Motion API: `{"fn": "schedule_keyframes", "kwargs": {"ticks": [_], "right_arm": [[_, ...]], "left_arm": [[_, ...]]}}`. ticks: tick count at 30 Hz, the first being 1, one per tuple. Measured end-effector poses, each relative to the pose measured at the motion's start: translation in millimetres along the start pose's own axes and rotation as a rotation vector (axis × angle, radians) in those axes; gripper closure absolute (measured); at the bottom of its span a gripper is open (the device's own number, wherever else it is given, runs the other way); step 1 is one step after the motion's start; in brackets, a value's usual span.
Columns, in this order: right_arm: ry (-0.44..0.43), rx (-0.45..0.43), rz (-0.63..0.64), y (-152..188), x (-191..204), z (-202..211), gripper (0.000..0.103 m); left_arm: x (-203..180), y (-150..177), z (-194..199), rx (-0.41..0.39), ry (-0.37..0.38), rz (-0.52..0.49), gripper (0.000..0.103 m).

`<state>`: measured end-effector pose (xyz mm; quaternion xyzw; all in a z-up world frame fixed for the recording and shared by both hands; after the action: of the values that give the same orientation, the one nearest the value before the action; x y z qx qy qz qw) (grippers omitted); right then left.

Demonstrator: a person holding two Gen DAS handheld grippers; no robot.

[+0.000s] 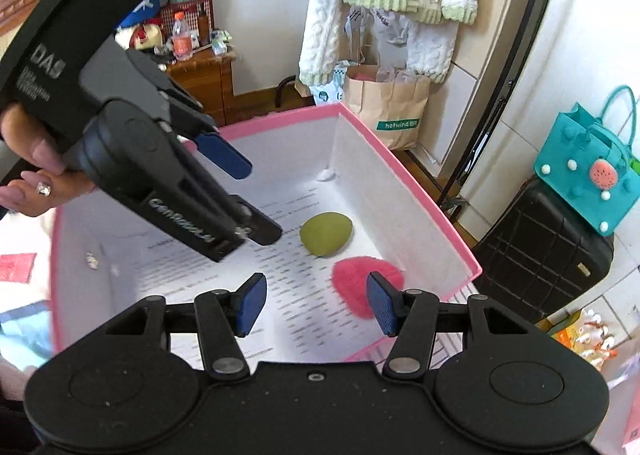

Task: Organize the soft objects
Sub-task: 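Open both grippers to drop the sponge and ball inside the box, then withdraw both grippers from the box toward the wet-wipes pack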

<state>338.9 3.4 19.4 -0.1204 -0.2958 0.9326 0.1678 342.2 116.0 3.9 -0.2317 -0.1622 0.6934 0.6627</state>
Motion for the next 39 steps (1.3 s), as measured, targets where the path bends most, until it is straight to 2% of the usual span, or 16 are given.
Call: {"fn": "schedule_keyframes", "kwargs": {"ticks": [7,9,26,29,39], "right_arm": [[-0.009,-0.033,-0.071,-2.1,10.6,35.0,0.043],[-0.004,-0.049,-0.081,-2.8,14.0,46.1,0.042],[0.073,-0.158,-0.045,7.1,67.6,135.1,0.039],[0.104,-0.171,-0.037,14.7,76.9,149.1,0.039],[0.141,-0.189,-0.056,46.0,101.3,181.0,0.035]], "left_arm": [[0.9,8.5,47.3,-0.038,0.002,-0.036,0.037],[-1.5,13.4,60.3,-0.055,0.007,-0.058,0.032],[-13.9,73.0,143.9,-0.103,0.008,-0.116,0.026],[-18.3,83.0,153.9,-0.138,-0.018,-0.143,0.024],[-31.9,124.5,167.0,-0.139,0.018,-0.174,0.022]]}}
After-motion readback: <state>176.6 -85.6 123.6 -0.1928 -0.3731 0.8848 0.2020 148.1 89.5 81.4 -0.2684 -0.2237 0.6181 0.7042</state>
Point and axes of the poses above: each gripper's, at about its wrist camera, not at the fingertips, and z roughly against the way its jaws point, x to its left, y to its underside, the point moved 6 cm from there along -z, roughly the way its jaws point, and after that the axes turned 7 degrees about z, right-handed, at the moved point
